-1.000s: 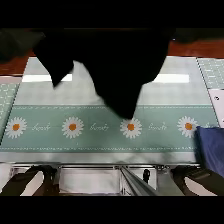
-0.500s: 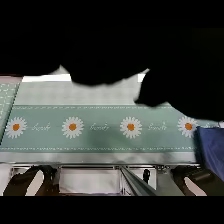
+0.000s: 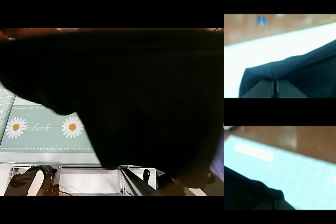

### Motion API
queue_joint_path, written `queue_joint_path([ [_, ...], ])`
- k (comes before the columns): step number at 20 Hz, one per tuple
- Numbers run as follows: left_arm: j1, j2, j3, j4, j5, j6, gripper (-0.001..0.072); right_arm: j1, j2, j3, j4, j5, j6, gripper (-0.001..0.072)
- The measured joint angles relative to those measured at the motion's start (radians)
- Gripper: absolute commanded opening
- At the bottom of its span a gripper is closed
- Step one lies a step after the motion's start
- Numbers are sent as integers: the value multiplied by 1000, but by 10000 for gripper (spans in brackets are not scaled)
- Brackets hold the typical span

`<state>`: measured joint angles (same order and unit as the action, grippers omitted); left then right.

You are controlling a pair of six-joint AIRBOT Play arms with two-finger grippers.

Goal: Fold the shirts.

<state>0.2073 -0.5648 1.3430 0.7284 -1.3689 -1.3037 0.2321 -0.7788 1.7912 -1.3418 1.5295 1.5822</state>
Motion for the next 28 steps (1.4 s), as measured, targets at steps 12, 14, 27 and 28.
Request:
queue_joint_path([
  [12,-97,-309,-761,-62,543,101,25,-1,-734,-214,356,-356,-143,24],
  [14,-100,-397,-781,-71,594,112,202,-1,-846,-149,386,-355,-141,325],
  [27,174,-560,-547,126,364,43,506,-333,-520,-575,229,-119,-116,405],
  [28,183,-587,-541,110,337,61,507,-345,-429,-712,245,-165,-120,405],
])
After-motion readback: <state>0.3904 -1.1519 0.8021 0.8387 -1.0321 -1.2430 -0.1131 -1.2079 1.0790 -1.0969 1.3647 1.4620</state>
